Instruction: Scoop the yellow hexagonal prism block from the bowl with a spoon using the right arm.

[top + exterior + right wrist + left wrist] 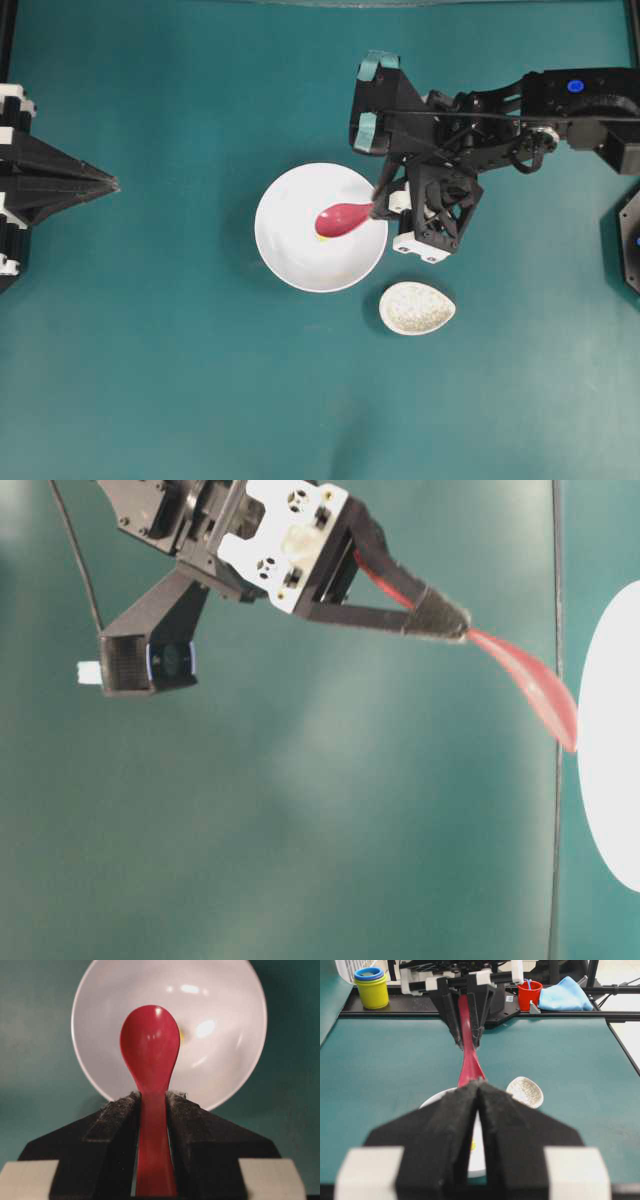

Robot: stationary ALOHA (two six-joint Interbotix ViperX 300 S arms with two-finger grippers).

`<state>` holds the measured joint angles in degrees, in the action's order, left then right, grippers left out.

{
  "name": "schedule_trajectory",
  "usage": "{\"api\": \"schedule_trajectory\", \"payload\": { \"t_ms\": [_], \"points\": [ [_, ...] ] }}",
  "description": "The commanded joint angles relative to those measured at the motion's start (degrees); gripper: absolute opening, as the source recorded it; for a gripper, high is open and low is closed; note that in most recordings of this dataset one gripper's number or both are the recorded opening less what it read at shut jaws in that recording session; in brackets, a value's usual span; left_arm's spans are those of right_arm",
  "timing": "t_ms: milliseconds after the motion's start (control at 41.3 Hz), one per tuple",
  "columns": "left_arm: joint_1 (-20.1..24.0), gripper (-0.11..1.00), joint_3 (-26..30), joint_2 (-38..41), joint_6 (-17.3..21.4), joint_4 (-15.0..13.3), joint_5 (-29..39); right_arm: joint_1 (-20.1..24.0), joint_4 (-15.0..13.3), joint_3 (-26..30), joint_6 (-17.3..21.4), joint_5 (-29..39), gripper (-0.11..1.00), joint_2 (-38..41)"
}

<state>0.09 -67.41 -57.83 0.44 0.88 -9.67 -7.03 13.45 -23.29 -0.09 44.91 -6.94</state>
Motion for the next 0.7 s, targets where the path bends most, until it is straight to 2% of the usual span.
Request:
{"api": "schedule_trajectory", "payload": {
  "t_ms": [0,267,485,678],
  "points": [
    [0.1,0.06,1.7,0.3,0.1,0.1,-0.2,0.1,0.1,1.5,1.8,1.4,0.24,-1.4],
    [0.1,0.06,1.8,0.3,0.1,0.2,-0.2,0.1,0.1,1.5,6.9,5.4,0.24,-1.1],
    [0.0,0.06,1.8,0.3,0.1,0.2,-0.2,0.1,0.0,2.1,9.3,9.6,0.24,-0.4],
    [0.0,0.06,1.7,0.3,0.1,0.2,-0.3,0.1,0.1,3.6,9.9,11.2,0.24,1.6]
  ]
}}
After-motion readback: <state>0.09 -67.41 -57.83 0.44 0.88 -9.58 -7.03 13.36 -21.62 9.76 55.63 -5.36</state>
